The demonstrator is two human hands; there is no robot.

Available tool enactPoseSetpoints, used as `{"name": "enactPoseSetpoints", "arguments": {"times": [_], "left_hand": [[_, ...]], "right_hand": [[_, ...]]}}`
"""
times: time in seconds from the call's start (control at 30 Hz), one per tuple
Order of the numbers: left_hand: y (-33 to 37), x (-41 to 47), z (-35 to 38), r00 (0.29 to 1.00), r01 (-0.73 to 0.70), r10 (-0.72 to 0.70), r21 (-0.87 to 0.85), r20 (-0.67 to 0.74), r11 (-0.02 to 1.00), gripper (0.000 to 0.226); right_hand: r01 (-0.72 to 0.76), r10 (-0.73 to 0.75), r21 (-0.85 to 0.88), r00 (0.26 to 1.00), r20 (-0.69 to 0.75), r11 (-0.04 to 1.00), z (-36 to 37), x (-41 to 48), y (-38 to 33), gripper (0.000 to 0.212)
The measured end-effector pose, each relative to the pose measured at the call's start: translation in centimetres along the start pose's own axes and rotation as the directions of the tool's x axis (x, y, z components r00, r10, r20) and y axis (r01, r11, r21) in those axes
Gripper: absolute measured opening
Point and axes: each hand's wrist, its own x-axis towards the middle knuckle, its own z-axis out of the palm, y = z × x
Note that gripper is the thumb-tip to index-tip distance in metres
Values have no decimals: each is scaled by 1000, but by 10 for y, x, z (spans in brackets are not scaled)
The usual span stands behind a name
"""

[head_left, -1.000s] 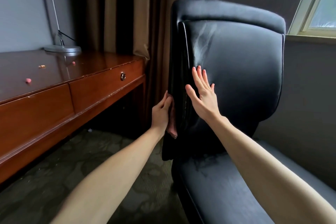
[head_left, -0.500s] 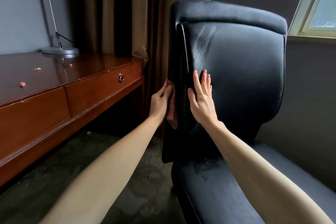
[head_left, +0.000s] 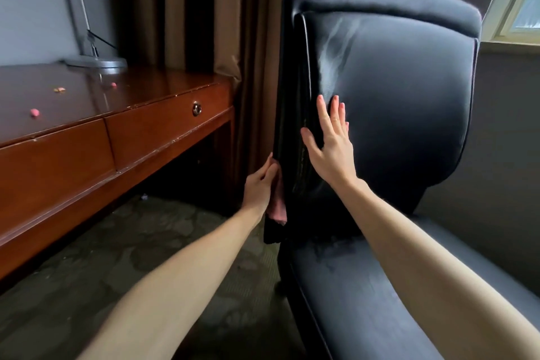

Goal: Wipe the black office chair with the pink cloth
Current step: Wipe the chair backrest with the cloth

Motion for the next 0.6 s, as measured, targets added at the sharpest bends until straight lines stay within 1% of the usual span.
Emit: {"name": "enactPoseSetpoints", "arguments": {"times": [0.07,0.13,0.27,0.4,0.53,0.6], "left_hand": [[13,5,6,1000,-12,11,-41,-14,999,39],[23,8,10,1000,-12,11,-42,-12,999,39],[22,4,7,1000,-5,6,77,-9,997,40],[17,7,2,997,67,-59,184,-49,981,36],[30,8,-2,985,86,-47,241,-164,967,32],[43,5,0,979,91,-46,222,-201,971,31]], "right_hand": [[-4,4,-14,1000,3,1000,-1,0,1,66],[-17,17,-19,1000,9,1000,-2,1,2,66],[-29,30,-16,1000,8,999,2,4,5,67],[-38,38,-2,999,-2,999,7,7,11,67],[-67,67,-13,998,5,998,6,9,14,67],[-101,101,-12,994,40,995,3,10,10,68]]}}
